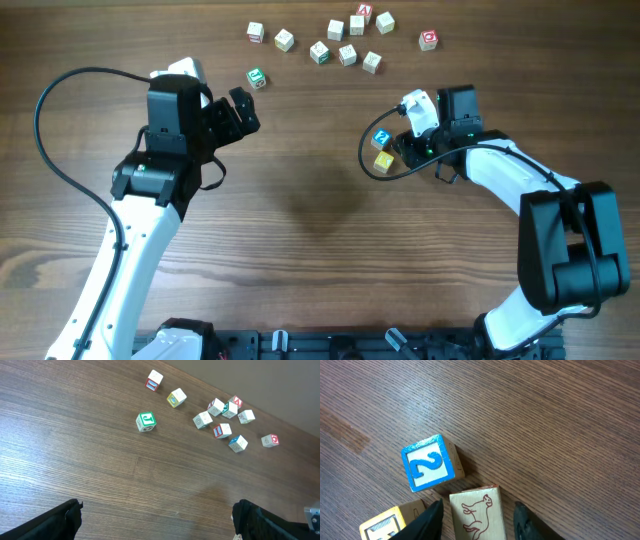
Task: Form a circle
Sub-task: 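Lower the animal-picture block next to the blue '2' and open right gripper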
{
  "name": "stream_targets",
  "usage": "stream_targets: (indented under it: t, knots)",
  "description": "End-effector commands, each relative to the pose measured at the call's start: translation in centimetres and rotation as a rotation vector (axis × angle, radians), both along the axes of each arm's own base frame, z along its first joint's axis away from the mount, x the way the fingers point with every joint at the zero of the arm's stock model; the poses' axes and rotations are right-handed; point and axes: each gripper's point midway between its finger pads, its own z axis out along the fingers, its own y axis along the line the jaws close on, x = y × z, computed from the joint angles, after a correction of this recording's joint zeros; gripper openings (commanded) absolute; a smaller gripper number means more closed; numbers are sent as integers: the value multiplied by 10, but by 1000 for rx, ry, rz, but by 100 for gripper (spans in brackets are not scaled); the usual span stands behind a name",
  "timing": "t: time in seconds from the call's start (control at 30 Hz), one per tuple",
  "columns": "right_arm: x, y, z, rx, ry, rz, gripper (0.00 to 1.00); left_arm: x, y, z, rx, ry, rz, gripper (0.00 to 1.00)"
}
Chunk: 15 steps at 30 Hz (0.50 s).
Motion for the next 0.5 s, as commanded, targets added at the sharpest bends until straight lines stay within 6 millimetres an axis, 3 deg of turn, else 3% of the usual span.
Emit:
stream_targets:
  t: [0.0,0.13,0.27,0.37,0.47]
  knots:
    - [1,2,-3,25,7,-8,46,-1,3,1,-6,-1,15,100]
    - [4,2,2,28,-2,-12,45,-1,3,1,-6,-1,15,100]
    - [4,0,2,15,3,-22,38,-1,3,1,-6,-1,15,100]
    - [8,-5,4,4,-5,-61,39,0,3,1,-6,-2,15,100]
    - [15,-5,21,17,-34,-77,43,0,3,1,-6,-2,15,100]
